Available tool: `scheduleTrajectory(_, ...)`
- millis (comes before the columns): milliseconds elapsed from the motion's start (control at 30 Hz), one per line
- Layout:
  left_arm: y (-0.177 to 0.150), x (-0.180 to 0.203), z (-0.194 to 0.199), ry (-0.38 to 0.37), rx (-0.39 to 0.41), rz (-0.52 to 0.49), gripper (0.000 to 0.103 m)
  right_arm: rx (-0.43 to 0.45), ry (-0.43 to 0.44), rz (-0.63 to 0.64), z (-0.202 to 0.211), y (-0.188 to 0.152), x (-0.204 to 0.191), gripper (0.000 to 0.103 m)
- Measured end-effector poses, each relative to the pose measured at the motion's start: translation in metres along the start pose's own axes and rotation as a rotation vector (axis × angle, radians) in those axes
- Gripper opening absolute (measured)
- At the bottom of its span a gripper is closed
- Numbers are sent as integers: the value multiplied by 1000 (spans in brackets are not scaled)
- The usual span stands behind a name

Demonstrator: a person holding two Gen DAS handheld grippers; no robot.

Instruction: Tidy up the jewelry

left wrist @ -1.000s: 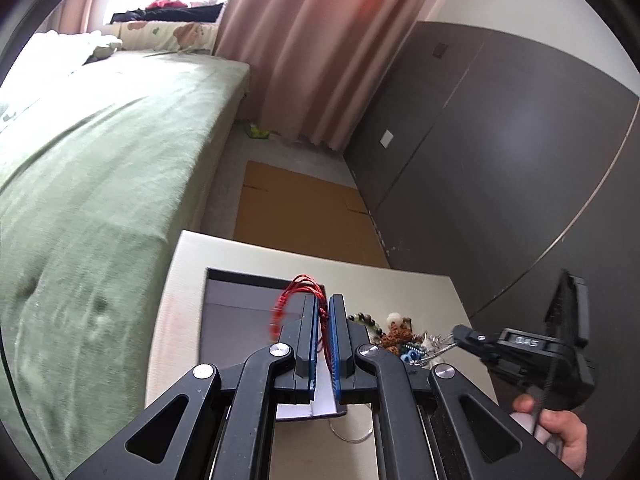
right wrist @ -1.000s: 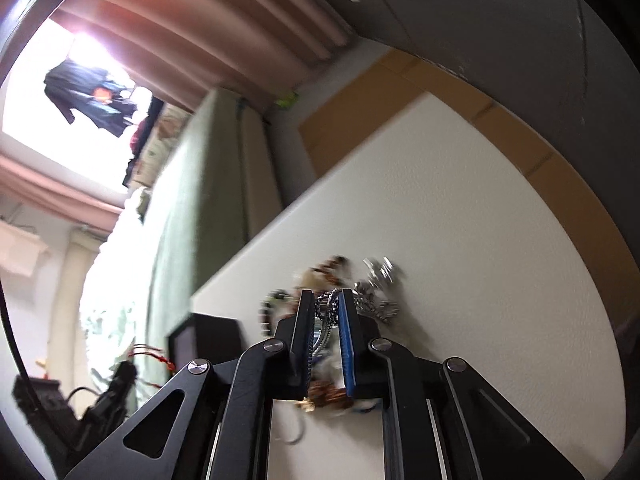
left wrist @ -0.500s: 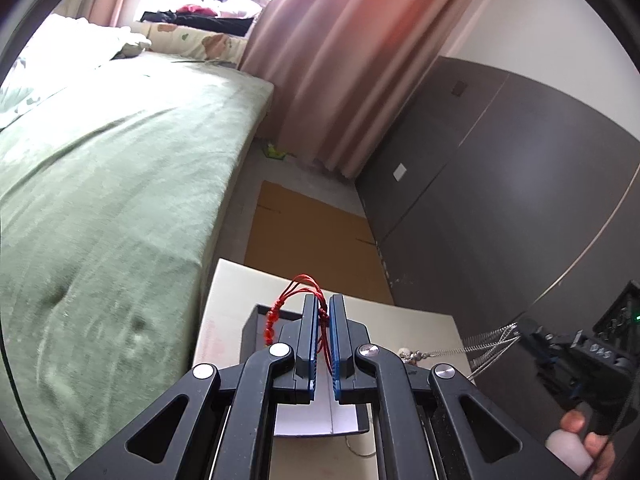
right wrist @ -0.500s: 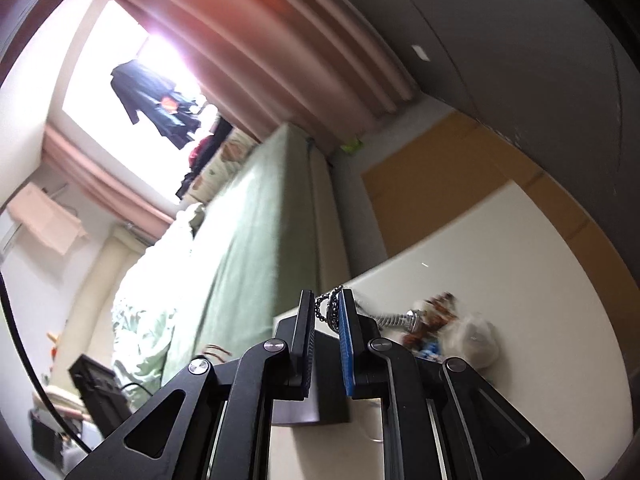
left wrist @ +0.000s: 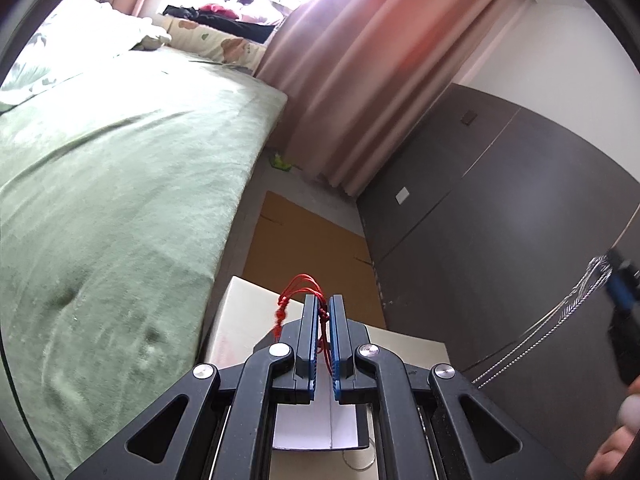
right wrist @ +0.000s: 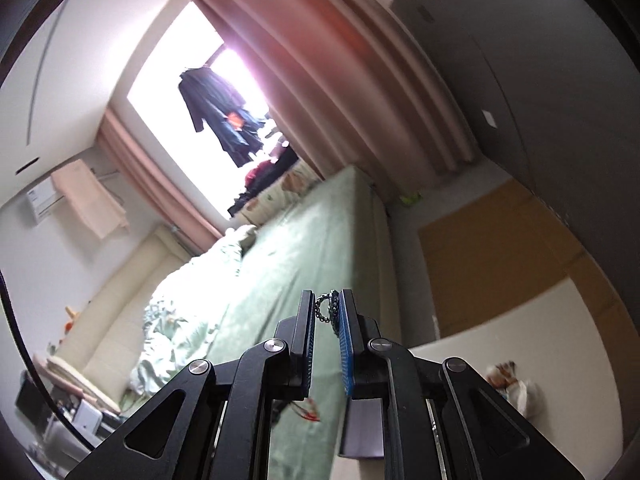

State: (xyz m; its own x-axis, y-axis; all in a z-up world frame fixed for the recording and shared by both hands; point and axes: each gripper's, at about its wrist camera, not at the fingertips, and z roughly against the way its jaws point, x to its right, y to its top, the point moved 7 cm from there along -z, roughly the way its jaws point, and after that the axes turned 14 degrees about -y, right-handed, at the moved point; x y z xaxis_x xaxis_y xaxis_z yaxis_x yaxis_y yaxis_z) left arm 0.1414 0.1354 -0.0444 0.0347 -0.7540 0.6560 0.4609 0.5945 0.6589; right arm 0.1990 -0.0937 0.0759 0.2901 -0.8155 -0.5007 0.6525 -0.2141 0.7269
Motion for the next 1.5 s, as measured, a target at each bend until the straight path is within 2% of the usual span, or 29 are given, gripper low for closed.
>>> scheduleTrajectory(233, 4, -6, 6, -6, 14, 21, 5, 32, 37, 50, 2, 7, -38, 13)
scheduleTrajectory(600, 9, -15, 14, 7, 28, 50, 5, -37, 84, 57, -32, -14, -54, 13)
scheduleTrajectory(1000, 7, -16, 9, 37, 11, 37, 5, -181, 76, 22, -89, -72, -17, 13)
scheduleTrajectory(1067, 5, -16, 5, 45, 3, 29, 5, -224, 55, -3, -103, -80, -9, 13)
scheduleTrajectory(1200, 2, -17, 0, 56, -11, 20, 5, -274, 32, 27, -122, -99, -6, 13)
scheduleTrajectory(1333, -1, -17, -3, 63, -20, 16, 5, -346, -13, 27, -141, -125, 13, 13)
scheduleTrajectory(1500, -3, -16, -4, 64, -24, 12, 5, -377, -90, 61, -157, -144, 33, 13)
